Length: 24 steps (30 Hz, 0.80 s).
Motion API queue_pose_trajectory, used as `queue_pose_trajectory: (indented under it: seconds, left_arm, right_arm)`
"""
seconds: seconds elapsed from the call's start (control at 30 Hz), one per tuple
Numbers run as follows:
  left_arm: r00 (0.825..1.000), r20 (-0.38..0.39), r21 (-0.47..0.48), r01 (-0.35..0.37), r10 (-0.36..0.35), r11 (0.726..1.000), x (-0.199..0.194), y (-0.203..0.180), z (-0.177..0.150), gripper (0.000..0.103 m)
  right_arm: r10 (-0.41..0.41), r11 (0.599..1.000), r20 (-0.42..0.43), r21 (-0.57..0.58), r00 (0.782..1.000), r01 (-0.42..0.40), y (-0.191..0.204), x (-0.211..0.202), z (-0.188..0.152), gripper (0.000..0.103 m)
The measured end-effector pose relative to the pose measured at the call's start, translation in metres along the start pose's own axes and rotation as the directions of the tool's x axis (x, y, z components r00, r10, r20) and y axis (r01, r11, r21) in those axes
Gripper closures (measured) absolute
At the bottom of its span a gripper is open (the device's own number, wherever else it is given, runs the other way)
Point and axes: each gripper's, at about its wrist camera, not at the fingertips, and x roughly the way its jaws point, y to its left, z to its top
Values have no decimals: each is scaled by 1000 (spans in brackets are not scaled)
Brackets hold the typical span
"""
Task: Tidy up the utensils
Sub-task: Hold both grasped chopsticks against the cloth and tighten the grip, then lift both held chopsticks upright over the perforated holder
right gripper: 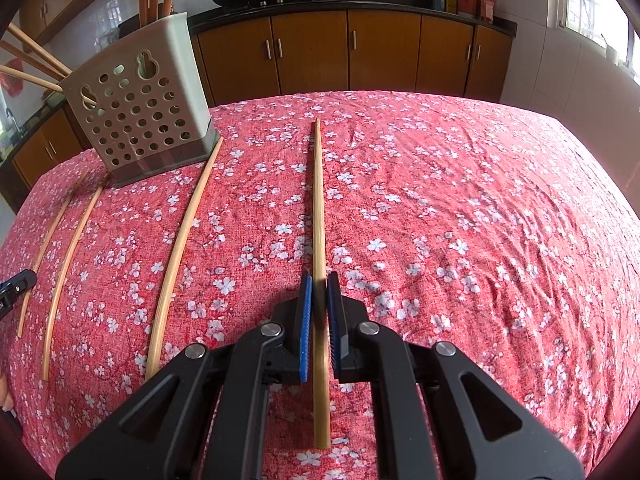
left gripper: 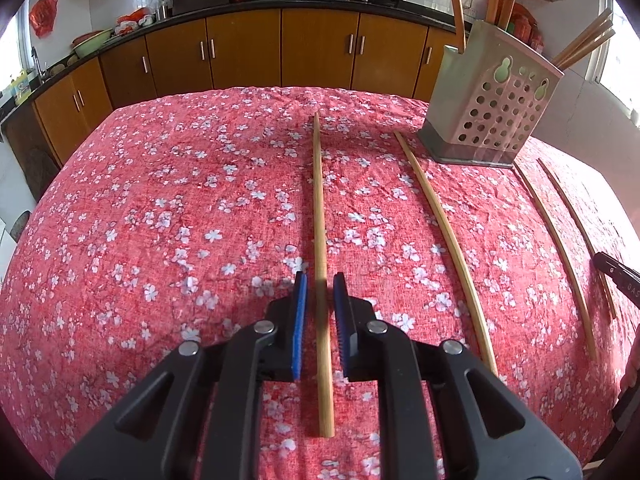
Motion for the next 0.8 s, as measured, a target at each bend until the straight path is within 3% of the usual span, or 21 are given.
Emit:
queue_pose_trajectory:
  seconds: [0.3,0.5,0.63,0.8]
  left_arm:
    - [1000,0,3,-14,14,1000,-4,0,-5,87]
    - [1000,-4,8,-7,7,1000,-9,2,-10,95]
    - [1000,22,29,-6,6,1000,-26,5,-7,95]
    - [989,147,8,26,-27,1000,-75,12,14,95]
  right_arm:
    - [15,1000,0,8,1000,-15,-7,-4,-2,94]
    - [19,1000,13,7,1000,-19,-9,-9,-2,95]
    - [33,999,109,16,993,-35,-10,-38,8,95]
    - [42,999,249,18,968,-48,-12,-85,31,95]
